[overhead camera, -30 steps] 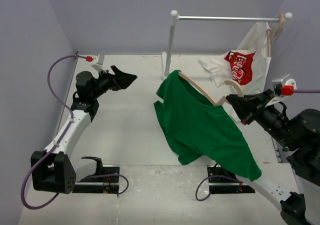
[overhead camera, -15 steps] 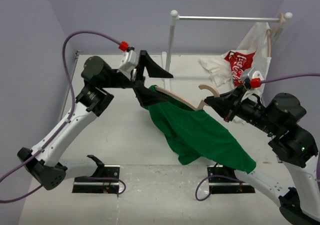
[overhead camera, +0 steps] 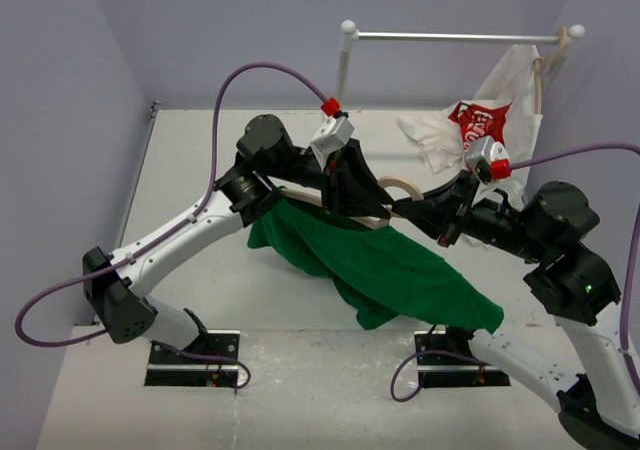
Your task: Place the t-shirt on the hanger
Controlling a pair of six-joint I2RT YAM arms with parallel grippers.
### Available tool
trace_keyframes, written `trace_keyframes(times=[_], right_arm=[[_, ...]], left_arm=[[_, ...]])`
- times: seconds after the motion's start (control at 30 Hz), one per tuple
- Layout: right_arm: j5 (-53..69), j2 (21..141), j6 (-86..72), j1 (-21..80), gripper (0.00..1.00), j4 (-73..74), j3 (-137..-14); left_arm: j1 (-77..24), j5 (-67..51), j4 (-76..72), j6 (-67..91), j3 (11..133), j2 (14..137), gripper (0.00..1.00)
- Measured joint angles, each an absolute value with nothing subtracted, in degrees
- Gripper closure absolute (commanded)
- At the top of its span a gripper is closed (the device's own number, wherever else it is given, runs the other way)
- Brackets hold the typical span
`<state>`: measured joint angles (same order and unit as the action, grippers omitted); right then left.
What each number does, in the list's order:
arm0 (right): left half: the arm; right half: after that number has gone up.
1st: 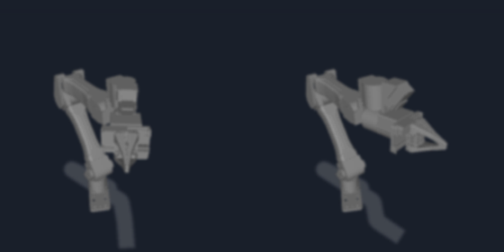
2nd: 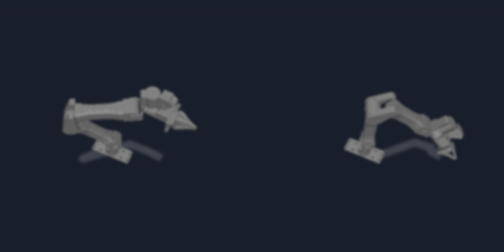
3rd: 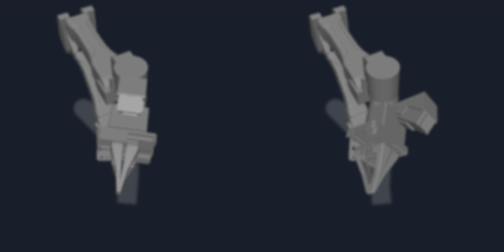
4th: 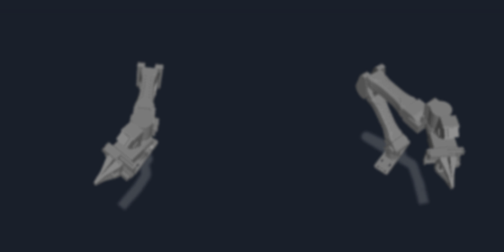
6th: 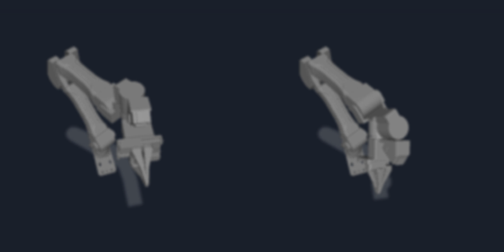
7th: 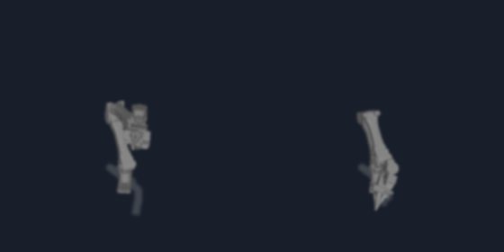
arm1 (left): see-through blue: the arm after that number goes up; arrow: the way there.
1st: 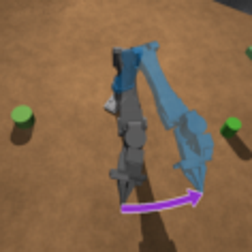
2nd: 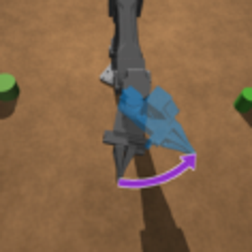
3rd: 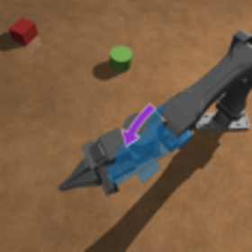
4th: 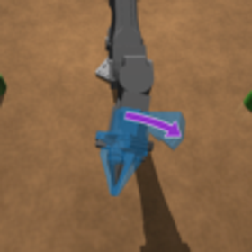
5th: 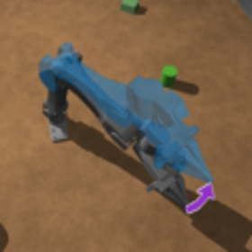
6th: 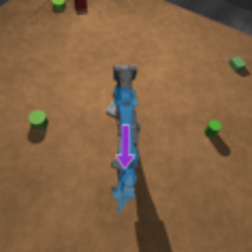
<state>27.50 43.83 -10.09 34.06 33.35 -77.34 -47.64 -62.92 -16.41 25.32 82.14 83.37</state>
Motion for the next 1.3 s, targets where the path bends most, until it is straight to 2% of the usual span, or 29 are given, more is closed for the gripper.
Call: trace_keyframes(times=[0.1, 0.17, 0.23, 0.27, 0.33, 0.5, 0.57, 0.6, 0.67, 0.7, 0.83, 1.07, 1.2, 1.3], right_arm=[[28.4, 43.8, -10.3, 34.1, 1.0, 32.6, -77.3], [28.6, 43.8, -10.4, 34.1, 1.0, 32.1, -77.3], [28.6, 43.9, -10.5, 34.1, 1.0, 31.9, -77.3], [28.6, 43.9, -10.5, 34.1, 1.0, 31.8, -77.3], [28.6, 43.9, -10.5, 34.1, 1.0, 31.7, -77.3], [28.0, 44.1, -10.5, 34.0, 1.0, 32.5, -77.3], [27.9, 44.1, -10.5, 34.0, 0.95, 32.4, -77.3], [27.8, 44.0, -10.5, 34.0, 0.71, 32.3, -77.1], [26.7, 43.3, -10.6, 34.0, 0.1, 31.6, -76.3], [25.7, 42.8, -10.9, 34.0, 0.07, 31.3, -75.8], [17.2, 38.6, -12.3, 34.0, 0.06, 32.3, -73.3], [0.1, 24.8, -13.0, 34.1, 0.18, 36.1, -64.9], [-5.3, 23.7, -11.8, 34.1, 0.19, 36.9, -60.7], [-8.5, 25.7, -10.4, 34.1, 0.23, 37.5, -58.2]], left_arm=[[-48.1, -63.0, -18.1, 26.7, 81.7, 83.5, 0.78], [-48.3, -63.1, -18.6, 27.3, 81.7, 83.8, 0.72], [-48.6, -63.2, -18.8, 27.5, 81.7, 84.1, 0.72], [-48.7, -63.3, -18.7, 27.5, 81.7, 84.4, 0.74], [-48.9, -63.5, -18.5, 27.7, 81.7, 85.2, 1.0], [-48.9, -64.7, -17.9, 27.4, 81.8, 86.1, 1.0], [-48.9, -64.4, -16.2, 26.6, 82.5, 86.1, 1.0], [-48.9, -64.1, -14.9, 25.8, 83.0, 86.1, 1.0], [-48.8, -63.5, -12.9, 24.6, 83.7, 86.1, 1.0], [-48.8, -63.1, -12.1, 24.3, 83.9, 86.1, 1.0], [-46.2, -60.3, -8.1, 23.6, 83.9, 85.8, 1.0], [-36.4, -59.2, -2.3, 22.8, 84.5, 81.7, 1.0], [-33.8, -59.2, 3.1, 20.3, 89.1, 78.9, 1.0], [-33.9, -59.2, 5.2, 19.2, 92.0, 76.8, 1.0]])
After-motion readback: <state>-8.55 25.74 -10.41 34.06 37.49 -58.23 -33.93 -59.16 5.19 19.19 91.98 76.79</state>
